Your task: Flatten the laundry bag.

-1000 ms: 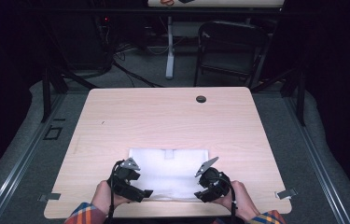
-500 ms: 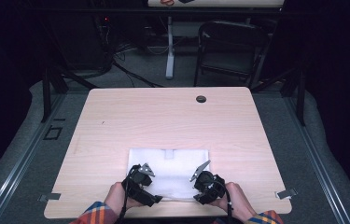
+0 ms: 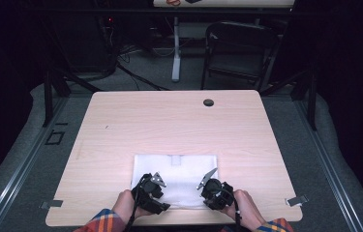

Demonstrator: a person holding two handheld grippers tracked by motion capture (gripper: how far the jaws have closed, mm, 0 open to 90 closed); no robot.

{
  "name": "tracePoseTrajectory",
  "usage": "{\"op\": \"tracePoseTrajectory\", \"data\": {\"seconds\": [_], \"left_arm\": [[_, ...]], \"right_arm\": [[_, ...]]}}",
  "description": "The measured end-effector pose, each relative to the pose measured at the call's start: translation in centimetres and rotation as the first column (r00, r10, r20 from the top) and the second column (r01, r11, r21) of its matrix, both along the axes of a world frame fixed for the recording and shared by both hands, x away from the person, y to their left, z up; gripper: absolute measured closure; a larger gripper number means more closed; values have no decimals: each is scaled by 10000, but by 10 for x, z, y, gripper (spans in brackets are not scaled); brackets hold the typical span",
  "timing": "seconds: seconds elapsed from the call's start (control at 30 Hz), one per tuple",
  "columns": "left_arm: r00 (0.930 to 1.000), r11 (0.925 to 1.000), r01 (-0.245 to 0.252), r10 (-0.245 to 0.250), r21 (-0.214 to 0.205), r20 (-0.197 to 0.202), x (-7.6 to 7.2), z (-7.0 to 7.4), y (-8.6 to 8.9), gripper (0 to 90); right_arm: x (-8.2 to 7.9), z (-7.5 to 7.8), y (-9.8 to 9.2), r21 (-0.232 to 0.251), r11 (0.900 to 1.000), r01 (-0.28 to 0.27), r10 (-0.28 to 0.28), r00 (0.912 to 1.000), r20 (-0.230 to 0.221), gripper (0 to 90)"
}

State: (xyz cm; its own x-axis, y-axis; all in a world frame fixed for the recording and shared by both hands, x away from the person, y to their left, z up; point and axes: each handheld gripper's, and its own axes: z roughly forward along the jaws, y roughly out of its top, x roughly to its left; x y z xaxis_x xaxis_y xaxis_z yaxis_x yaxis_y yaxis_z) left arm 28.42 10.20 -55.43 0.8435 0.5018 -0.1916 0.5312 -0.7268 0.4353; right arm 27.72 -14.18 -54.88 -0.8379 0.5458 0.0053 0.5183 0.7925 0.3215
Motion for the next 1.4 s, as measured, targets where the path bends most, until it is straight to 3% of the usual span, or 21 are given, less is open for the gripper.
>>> {"op": "tracePoseTrajectory", "data": {"seconds": [0.17,0.37,0.67,0.9,1.17,1.4], "left_arm": [[9997,9997,261,-261,18,1,-3,0,-3,466],[9996,9995,259,-260,-173,-61,-2,1,-2,423],[9988,9992,136,-119,-365,475,-1,8,-3,360],[9978,9991,326,-310,-270,583,0,7,-13,360],[9948,9981,606,-595,-110,823,1,5,-23,414],[9923,9959,877,-893,216,863,1,1,-32,540]], "right_arm": [[0,2,-3,-58,9999,94,-95,9999,-42,877],[1,11,-10,541,9977,402,-396,9991,-117,885],[2,23,-14,1256,9905,563,-553,9984,-117,887],[3,27,-18,1689,9828,742,-740,9972,-74,888],[4,29,-20,1827,9805,721,-727,9973,-33,887],[5,28,-20,1834,9799,785,-782,9969,-87,887]]}}
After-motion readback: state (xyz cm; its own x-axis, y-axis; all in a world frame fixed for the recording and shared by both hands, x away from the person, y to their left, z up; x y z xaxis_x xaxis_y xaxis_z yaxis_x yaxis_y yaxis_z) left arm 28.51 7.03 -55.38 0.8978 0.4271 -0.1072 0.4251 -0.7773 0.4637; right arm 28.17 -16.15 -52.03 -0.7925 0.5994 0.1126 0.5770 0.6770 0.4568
